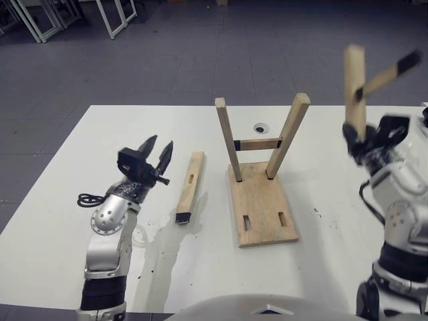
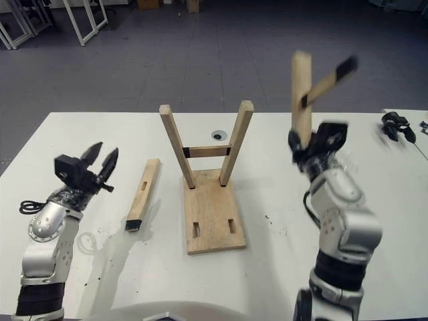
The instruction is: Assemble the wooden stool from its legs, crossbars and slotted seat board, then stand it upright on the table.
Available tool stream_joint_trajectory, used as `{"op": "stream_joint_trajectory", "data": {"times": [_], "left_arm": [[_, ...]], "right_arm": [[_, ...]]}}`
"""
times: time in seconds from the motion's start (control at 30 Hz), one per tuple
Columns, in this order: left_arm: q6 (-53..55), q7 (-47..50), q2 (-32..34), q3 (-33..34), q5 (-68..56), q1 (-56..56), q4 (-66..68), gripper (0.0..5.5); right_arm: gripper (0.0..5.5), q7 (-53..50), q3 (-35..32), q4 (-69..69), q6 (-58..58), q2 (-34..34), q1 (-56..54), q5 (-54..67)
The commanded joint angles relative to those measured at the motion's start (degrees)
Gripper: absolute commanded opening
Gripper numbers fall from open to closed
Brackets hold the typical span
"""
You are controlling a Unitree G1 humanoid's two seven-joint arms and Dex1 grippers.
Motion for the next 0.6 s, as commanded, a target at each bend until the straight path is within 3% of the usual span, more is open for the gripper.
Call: {"op": "stream_joint_trajectory", "data": {"times": [0.03,0.17,0.33,0.43,0.6], "left_arm": [[17.3,4.9,1.0,6.5,-33.5,-6.1,-9.0,2.0],[21.7,11.7,4.0,8.7,-57.0,-11.4,-13.7,2.29],[23.5,16.0,8.3,7.9,-76.3,-15.3,-17.4,3.13],[26.4,17.3,10.6,4.2,-83.8,-14.1,-18.8,3.31],[29.1,19.0,11.4,-2.3,-84.6,-13.4,-18.2,3.31]], "right_arm": [[2.07,4.8,-6.3,0.2,4.8,-0.8,-11.9,17.8],[2.07,4.5,-9.2,3.9,13.1,-1.8,-18.4,42.2],[2.07,4.7,-2.2,5.8,17.8,-4.7,-17.8,66.8],[2.07,8.1,3.1,5.9,19.1,-6.9,-16.6,72.5],[2.07,13.1,10.8,6.1,18.7,-7.6,-15.8,71.9]]}}
